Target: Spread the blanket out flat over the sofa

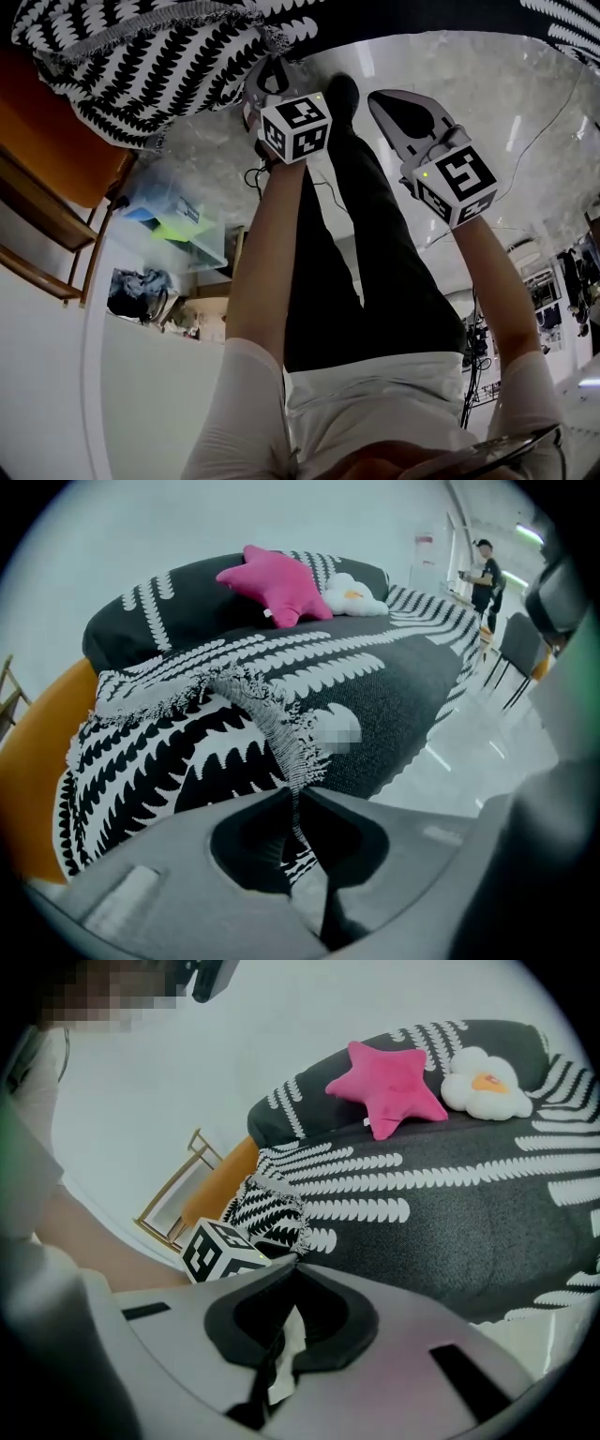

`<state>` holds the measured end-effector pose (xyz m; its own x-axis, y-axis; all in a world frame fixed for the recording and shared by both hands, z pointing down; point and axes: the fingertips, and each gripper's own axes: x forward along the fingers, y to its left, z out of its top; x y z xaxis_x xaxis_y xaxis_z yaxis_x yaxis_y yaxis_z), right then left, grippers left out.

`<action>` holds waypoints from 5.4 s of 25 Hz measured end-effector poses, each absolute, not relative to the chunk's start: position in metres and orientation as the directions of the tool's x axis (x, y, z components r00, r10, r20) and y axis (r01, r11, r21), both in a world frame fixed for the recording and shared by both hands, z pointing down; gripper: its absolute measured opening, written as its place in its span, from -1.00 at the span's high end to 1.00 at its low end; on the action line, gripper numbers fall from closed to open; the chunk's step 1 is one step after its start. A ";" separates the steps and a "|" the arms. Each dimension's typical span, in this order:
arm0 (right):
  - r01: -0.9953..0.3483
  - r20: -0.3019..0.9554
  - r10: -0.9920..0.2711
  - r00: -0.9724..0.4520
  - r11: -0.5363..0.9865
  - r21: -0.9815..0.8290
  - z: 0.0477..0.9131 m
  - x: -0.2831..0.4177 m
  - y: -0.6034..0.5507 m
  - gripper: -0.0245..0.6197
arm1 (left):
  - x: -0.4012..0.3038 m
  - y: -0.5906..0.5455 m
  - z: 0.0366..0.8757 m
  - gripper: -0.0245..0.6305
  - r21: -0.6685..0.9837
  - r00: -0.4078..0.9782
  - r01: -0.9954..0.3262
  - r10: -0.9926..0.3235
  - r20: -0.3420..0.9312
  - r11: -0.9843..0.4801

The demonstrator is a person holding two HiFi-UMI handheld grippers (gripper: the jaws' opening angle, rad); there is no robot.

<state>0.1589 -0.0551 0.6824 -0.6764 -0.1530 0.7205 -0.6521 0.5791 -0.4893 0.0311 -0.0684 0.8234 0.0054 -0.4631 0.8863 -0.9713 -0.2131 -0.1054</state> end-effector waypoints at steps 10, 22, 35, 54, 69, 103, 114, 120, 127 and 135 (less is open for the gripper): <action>-0.638 0.715 -0.148 -0.683 0.597 -0.485 0.667 0.128 -0.053 0.92 | 0.014 -0.053 0.782 0.83 0.003 0.078 -0.988 -0.476 0.876 -0.156; -0.595 0.710 -0.118 -0.694 0.650 -0.473 0.657 0.057 -0.027 0.92 | -0.060 -0.016 0.737 0.83 0.056 0.068 -0.998 -0.552 0.831 -0.039; -0.554 0.729 -0.062 -0.682 0.694 -0.459 0.661 0.005 0.020 0.92 | -0.132 0.047 0.728 0.83 0.091 0.030 -0.993 -0.582 0.813 0.076; -0.446 0.738 0.050 -0.673 0.769 -0.458 0.664 -0.074 0.075 0.92 | -0.276 0.168 0.742 0.84 -0.041 -0.178 -0.955 -0.458 0.871 0.293; -0.388 0.736 0.099 -0.669 0.799 -0.460 0.662 -0.102 0.094 0.92 | -0.329 0.223 0.707 0.84 -0.124 -0.297 -0.919 -0.450 0.842 0.375; -0.446 0.757 0.061 -0.651 0.776 -0.446 0.663 -0.074 0.088 0.92 | -0.379 0.223 0.740 0.61 -0.190 -0.350 -0.882 -0.331 0.876 0.431; -0.429 0.736 -0.007 -0.677 0.816 -0.388 0.553 -0.072 0.048 0.92 | -0.352 0.182 0.621 0.63 -0.162 -0.347 -0.901 -0.447 0.824 0.402; -0.396 0.734 -0.057 -0.677 0.869 -0.298 0.473 -0.068 0.019 0.92 | -0.338 0.136 0.534 0.68 -0.129 -0.330 -0.919 -0.550 0.767 0.372; -0.415 0.715 -0.146 -0.684 0.884 -0.217 0.359 -0.046 -0.007 0.92 | -0.313 0.109 0.419 0.74 -0.083 -0.279 -0.943 -0.627 0.728 0.323; -0.505 0.660 -0.266 -0.703 0.840 -0.199 0.259 -0.028 -0.017 0.92 | -0.296 0.084 0.310 0.77 -0.005 -0.171 -0.972 -0.691 0.702 0.235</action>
